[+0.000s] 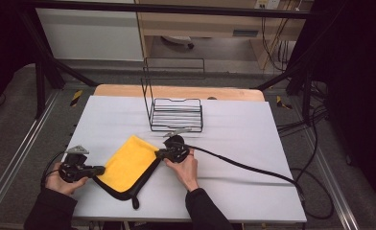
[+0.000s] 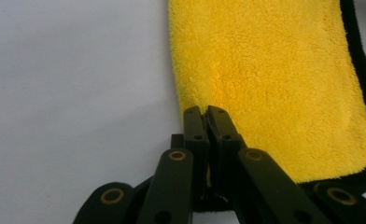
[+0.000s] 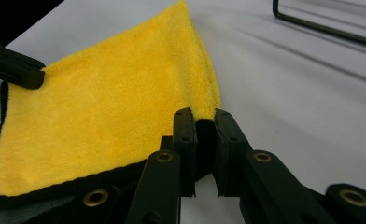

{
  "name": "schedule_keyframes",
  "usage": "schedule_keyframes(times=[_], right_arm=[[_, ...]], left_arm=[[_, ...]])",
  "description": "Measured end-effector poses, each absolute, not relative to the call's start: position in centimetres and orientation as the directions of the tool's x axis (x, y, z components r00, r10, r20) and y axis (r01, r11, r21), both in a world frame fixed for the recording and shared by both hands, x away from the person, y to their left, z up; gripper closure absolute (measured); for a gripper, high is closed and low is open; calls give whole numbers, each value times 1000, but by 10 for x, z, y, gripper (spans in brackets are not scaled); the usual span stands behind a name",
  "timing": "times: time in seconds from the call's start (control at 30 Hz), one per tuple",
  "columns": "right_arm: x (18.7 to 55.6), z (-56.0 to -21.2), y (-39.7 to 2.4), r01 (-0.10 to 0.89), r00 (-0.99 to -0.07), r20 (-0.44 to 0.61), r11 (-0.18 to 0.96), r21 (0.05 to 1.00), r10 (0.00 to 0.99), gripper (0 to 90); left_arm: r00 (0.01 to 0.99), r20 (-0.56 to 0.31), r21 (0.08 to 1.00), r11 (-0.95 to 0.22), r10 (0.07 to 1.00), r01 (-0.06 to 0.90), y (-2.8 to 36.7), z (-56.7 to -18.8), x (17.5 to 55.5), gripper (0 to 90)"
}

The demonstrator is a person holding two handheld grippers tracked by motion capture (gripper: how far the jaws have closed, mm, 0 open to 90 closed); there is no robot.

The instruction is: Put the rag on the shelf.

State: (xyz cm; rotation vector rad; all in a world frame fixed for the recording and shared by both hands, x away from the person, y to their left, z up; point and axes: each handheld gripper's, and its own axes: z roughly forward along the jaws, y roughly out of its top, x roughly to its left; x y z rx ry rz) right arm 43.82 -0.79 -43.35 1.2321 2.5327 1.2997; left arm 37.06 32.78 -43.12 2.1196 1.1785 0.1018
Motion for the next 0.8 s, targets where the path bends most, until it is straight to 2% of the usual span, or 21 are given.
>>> schedule_keyframes(times=[0.17, 0.27, 0.43, 0.57, 0.7, 0.73, 0.8], right_arm=[[444, -417, -23, 613, -696, 247, 378, 693, 674, 811], [450, -415, -29, 607, -700, 235, 388, 694, 674, 810], [463, -428, -24, 582, -721, 228, 394, 711, 654, 806], [468, -439, -16, 559, -731, 205, 400, 726, 650, 795], [466, -444, -16, 547, -729, 184, 398, 737, 660, 726], [463, -440, -17, 520, -729, 156, 391, 759, 666, 658], [459, -435, -20, 504, -733, 148, 384, 773, 664, 571]], left_arm=[[600, -262, 631, -337, 756, 699, 301, -428, 360, 868], [609, -221, 645, -354, 762, 677, 288, -425, 349, 868], [563, -235, 656, -298, 792, 693, 286, -426, 336, 867], [568, -198, 653, -324, 799, 684, 284, -433, 333, 863], [595, -157, 666, -360, 788, 653, 284, -433, 333, 827], [598, -143, 669, -369, 788, 646, 284, -433, 334, 757], [602, -136, 680, -368, 787, 634, 285, -431, 335, 685]])
